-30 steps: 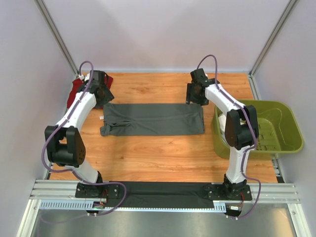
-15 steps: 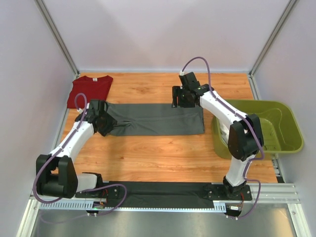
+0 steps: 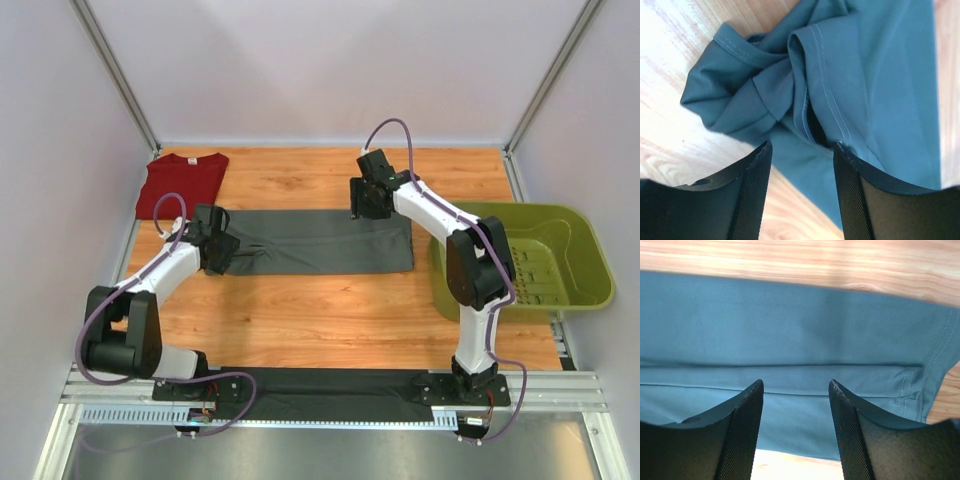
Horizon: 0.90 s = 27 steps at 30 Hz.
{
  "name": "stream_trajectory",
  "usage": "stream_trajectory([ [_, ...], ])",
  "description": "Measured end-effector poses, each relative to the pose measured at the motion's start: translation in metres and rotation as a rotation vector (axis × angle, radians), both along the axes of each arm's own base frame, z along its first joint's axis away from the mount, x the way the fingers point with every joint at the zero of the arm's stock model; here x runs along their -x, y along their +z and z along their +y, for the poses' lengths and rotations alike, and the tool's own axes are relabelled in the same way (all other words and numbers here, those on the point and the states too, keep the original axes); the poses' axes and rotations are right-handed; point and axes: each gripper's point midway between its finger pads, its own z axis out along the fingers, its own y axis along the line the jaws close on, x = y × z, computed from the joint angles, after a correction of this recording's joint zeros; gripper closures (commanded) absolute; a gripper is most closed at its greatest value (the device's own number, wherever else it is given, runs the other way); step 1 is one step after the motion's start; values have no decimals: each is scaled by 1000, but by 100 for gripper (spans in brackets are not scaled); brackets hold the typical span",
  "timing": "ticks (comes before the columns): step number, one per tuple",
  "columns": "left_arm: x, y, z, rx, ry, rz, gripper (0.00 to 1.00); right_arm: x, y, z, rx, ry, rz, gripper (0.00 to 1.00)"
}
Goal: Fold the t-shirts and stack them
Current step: Fold the tshirt
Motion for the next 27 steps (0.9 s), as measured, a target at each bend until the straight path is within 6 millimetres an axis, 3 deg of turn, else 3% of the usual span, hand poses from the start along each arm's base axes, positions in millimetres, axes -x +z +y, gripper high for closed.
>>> stream_trajectory([
  [4,-7,-13,1,-5,22,28,49,-2,0,-4,20,-7,-9,43],
  [7,-13,-13,2,-7,39,19,74,-3,0,-7,24,-12,-11,43],
  [11,-32,-1,3,-15,51,-23,100,-5,0,-12,28,-24,-13,43],
  [16,-57,16,2,-23,52,-77,100,-8,1,-16,32,-34,-16,43],
  [27,-107,22,-7,-79,-69,-100,100,-12,-2,-31,41,-89,-3,43],
])
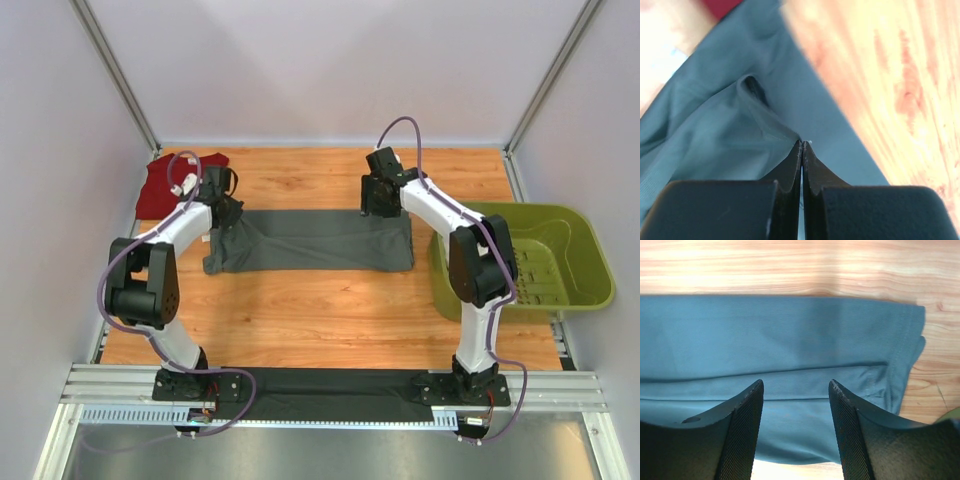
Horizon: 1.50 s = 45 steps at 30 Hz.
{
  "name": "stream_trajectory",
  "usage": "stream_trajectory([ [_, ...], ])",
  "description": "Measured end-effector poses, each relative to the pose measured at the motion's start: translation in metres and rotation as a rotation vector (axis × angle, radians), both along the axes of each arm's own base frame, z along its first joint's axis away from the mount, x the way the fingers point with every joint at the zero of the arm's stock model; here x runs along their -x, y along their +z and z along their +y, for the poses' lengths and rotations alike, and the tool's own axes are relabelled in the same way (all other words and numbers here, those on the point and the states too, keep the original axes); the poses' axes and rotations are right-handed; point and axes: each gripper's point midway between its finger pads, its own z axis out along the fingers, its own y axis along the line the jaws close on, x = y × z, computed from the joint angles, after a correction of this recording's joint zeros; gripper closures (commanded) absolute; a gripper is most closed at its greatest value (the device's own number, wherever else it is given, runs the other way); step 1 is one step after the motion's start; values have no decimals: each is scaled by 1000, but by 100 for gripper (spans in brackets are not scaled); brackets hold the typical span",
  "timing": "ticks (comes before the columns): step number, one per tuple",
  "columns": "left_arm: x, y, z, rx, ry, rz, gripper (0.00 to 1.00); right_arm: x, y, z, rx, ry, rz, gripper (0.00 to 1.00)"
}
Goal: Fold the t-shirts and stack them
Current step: Fold the tshirt
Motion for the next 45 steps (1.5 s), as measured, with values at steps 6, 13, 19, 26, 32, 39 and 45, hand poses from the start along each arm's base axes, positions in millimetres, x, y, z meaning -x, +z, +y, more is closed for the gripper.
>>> stream_trajectory([
  [6,-25,-8,-9,-35,-112,16,78,-1,-12,-15,5,-49,39,44],
  [13,-2,-22,-4,-85,-160,129,47,-4,-17,-15,11,-52,59,43],
  [19,37,36,9,-120,-139,70,40,-8,-9,-8,-12,-13,49,43],
  [26,99,45,21,-107,-110,64,44,-1,-3,22,-112,91,66,53],
  [32,145,-16,20,-109,-188,299,50,24,-20,29,-89,109,136,57],
  [39,140,-11,29,-204,-292,345,55,78,-64,-10,41,34,305,61],
  [45,120,-3,36,-310,-424,370,58,85,-67,-33,115,-20,325,65],
])
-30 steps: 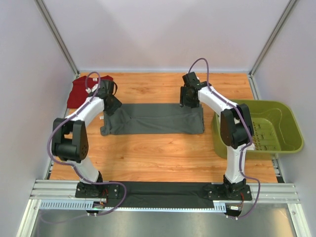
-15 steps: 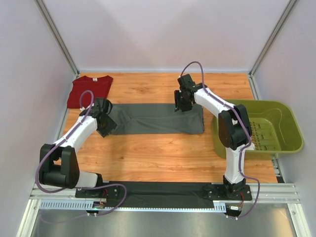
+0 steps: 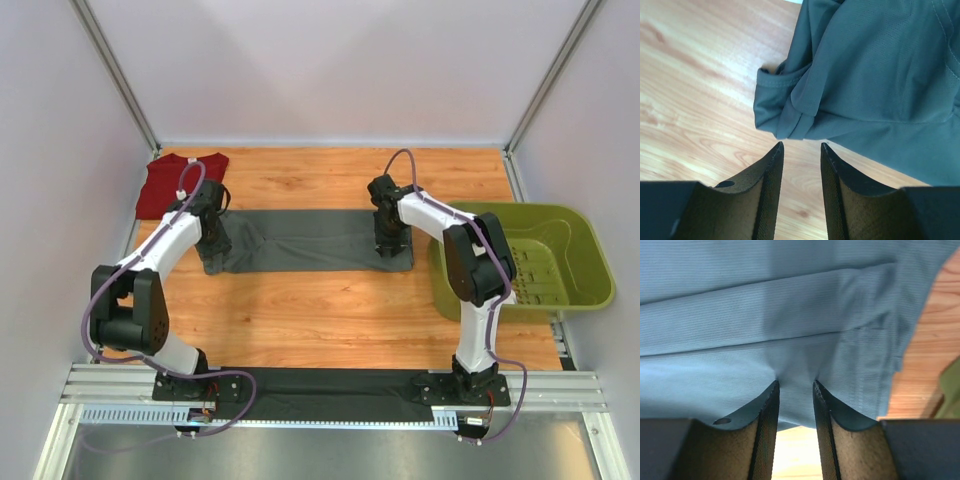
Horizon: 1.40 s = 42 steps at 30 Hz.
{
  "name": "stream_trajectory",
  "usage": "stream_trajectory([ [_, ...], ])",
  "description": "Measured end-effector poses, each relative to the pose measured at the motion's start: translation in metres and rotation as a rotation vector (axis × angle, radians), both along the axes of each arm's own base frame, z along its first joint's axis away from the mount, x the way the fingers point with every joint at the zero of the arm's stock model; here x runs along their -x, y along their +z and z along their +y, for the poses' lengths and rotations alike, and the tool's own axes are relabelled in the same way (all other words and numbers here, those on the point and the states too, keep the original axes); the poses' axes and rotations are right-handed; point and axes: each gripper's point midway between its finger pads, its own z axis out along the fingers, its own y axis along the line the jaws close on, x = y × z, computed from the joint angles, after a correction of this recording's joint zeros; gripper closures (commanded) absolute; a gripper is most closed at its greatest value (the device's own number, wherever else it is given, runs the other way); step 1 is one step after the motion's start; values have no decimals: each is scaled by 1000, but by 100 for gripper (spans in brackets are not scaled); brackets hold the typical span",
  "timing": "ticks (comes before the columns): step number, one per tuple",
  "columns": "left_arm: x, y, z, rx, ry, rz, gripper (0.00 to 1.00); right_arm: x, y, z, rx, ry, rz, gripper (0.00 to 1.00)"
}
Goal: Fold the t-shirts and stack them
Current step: Fold the tshirt
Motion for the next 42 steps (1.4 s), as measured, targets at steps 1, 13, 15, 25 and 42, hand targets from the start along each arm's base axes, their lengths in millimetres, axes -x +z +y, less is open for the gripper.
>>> stream_trajectory([
  [1,-2,-1,1,-10,-23,11,58,0,0,-2,6,-4,0,66],
  [13,12,-26,8,-76,-180,167,59,0,-2,-17,42,-35,6,83],
  [15,12,-26,7,-73,-192,169,59,0,-2,-17,43,-36,6,88],
  [25,8,-26,-8,-32,-236,149,61,-1,-3,-17,44,-39,11,93],
  [42,10,-38,8,-159,-232,202,100,-5,-3,-21,44,-52,12,99],
])
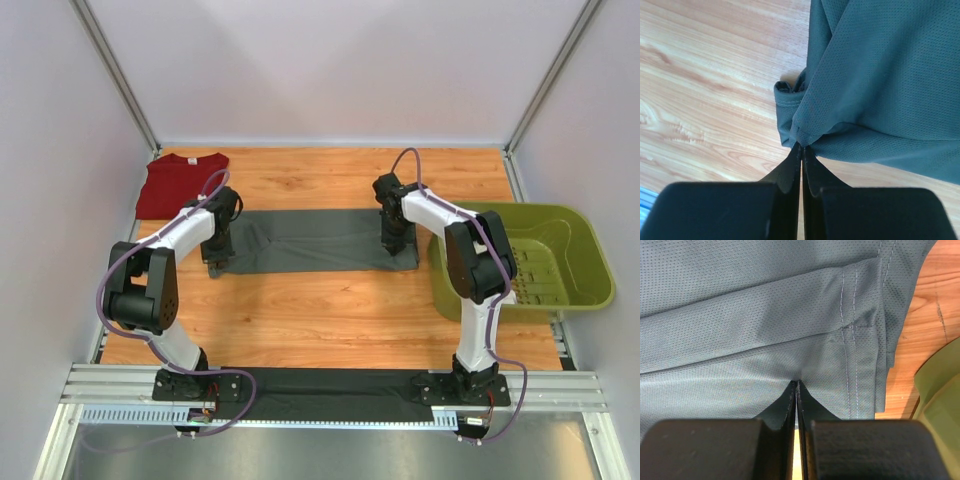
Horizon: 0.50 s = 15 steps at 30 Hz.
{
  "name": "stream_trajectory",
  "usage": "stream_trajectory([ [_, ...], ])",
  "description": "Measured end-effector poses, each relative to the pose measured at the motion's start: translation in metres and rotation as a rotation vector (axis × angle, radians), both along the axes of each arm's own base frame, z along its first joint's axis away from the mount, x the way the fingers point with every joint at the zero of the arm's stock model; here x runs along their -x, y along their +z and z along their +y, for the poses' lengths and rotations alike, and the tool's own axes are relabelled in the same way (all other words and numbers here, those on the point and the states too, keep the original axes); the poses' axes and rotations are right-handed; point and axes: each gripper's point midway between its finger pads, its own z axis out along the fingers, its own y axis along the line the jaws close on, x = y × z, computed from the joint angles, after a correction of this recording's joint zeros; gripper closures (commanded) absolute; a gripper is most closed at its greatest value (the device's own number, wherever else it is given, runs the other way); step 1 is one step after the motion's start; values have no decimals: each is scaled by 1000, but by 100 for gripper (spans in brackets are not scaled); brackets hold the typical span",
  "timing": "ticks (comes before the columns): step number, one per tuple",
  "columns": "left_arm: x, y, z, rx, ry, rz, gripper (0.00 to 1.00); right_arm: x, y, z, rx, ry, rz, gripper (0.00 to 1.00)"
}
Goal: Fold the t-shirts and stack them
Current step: Fold the tshirt
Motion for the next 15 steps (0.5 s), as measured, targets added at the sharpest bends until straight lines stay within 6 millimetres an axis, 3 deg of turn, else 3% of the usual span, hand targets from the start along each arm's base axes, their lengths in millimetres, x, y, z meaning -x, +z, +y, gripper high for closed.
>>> stream_trajectory([
  [15,8,16,21,-113,-210,74,100,-4,-1,-8,1,-24,1,100],
])
